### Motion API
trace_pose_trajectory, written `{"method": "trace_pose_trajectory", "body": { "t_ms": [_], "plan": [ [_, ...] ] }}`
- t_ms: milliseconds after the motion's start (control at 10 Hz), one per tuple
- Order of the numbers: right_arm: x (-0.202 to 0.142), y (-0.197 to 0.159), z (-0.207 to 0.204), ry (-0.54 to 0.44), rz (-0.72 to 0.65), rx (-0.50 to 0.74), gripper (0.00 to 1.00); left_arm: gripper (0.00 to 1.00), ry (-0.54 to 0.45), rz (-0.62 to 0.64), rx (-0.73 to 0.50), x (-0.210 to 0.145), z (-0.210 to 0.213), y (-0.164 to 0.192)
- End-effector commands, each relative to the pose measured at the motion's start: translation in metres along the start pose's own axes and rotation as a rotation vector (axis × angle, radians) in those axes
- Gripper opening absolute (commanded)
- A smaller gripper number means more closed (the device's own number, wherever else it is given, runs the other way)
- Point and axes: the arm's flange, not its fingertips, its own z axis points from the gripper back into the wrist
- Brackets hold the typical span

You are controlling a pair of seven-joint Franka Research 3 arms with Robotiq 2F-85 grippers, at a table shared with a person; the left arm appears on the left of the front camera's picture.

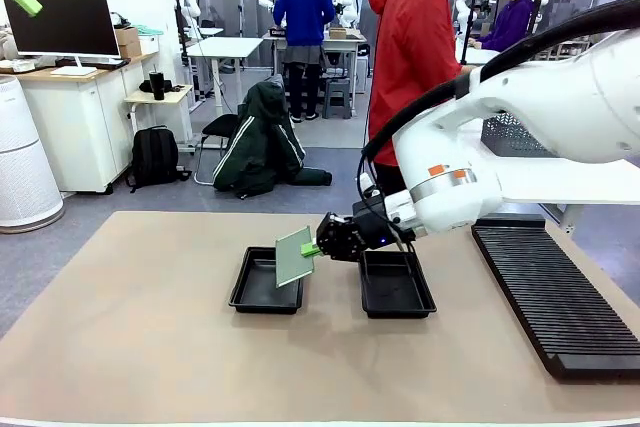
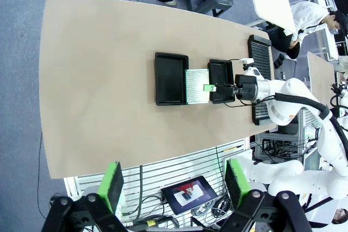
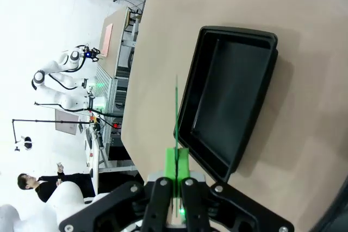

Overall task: Inspect and transfer BCBs to ESD trays.
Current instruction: Pick up the Blank PCB from the PCB Rack and place it in the left ESD tray.

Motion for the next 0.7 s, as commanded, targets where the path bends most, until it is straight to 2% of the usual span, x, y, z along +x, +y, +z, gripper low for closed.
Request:
{"method": "trace_pose_trajectory", "body": {
  "t_ms": [0, 600],
  "plan": [
    [0.006, 0.005, -0.027, -0.017, -0.011, 0.016, 0.02, 1.00, 0.000, 0.001, -0.001, -0.002, 0.000, 0.001],
    [0.015, 0.007, -0.072, -0.030, -0.156, -0.063, 0.02, 1.00, 0.000, 0.001, -0.001, -0.002, 0.000, 0.001]
  ]
}}
